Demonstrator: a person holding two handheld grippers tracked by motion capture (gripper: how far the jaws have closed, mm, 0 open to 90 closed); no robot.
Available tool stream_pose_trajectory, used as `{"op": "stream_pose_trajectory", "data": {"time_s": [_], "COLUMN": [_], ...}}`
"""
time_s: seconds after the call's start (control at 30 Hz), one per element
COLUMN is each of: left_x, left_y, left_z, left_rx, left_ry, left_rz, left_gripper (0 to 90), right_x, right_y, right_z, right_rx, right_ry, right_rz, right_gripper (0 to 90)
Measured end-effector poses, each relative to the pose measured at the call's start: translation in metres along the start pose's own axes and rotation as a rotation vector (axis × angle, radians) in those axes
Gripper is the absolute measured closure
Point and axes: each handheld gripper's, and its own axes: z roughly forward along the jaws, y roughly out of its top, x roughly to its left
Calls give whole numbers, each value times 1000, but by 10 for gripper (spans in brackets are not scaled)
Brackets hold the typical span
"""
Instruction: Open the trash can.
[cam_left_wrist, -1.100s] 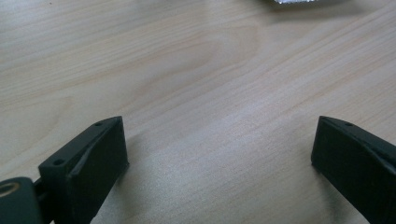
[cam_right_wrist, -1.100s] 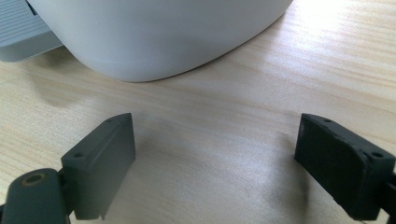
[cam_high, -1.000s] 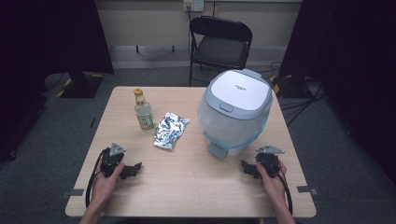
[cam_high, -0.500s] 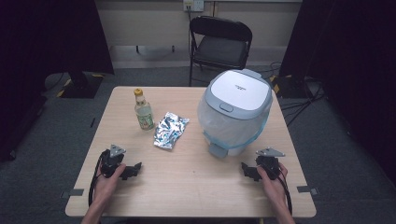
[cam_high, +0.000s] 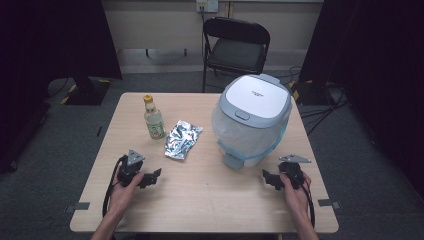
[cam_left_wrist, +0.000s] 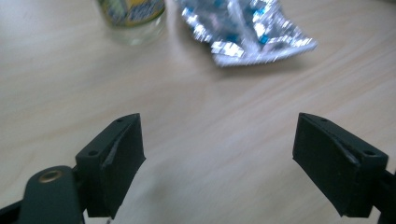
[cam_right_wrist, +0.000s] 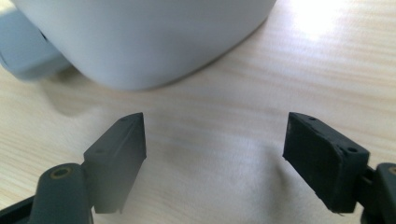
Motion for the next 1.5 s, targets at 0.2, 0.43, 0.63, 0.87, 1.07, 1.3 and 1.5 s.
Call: {"op": "stream_pose_trajectory", "data": {"time_s": [0.2, 0.43, 0.63, 0.87, 1.07, 1.3, 1.5], "left_x": [-22, -36, -42, -45, -44, -50, -59], "left_y": [47, 97, 132, 163, 179, 191, 191], "left_z": [15, 35, 50, 73, 104, 133, 151], "left_rx": [-51, -122, -182, -212, -205, -162, -172], "left_ry": [-62, -122, -151, -149, -134, -139, -172], "left_rz": [64, 44, -10, -29, -6, -19, -31], "left_gripper": [164, 166, 173, 174, 182, 199, 204], "right_x": [-10, -22, -29, -41, -52, -58, -59], "right_y": [15, 36, 48, 62, 76, 92, 99], "right_z": [-8, -11, -13, -6, 6, 24, 29], "right_rx": [-31, -76, -95, -90, -76, -115, -143], "right_ry": [-13, -55, -78, -146, -171, -221, -269], "right_rz": [13, 22, 27, 5, 17, 69, 82], "right_gripper": [201, 202, 198, 198, 192, 197, 198]}}
